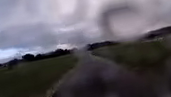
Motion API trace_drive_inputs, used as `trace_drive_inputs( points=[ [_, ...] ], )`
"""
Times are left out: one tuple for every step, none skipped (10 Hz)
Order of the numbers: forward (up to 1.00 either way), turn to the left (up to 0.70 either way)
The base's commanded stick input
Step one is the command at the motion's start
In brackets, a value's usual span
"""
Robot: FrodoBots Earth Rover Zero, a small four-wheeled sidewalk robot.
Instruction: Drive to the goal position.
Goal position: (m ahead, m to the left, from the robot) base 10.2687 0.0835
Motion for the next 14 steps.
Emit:
trace_drive_inputs(
  points=[
    [0.70,0.00],
    [0.70,0.00],
    [0.70,0.00],
    [0.70,0.00],
    [0.70,0.00],
    [0.70,0.00],
    [0.70,0.00],
    [0.70,0.00],
    [0.70,0.00],
    [0.70,0.00],
    [0.70,0.00],
    [0.70,-0.14],
    [0.70,-0.14],
    [0.70,-0.14]
  ],
)
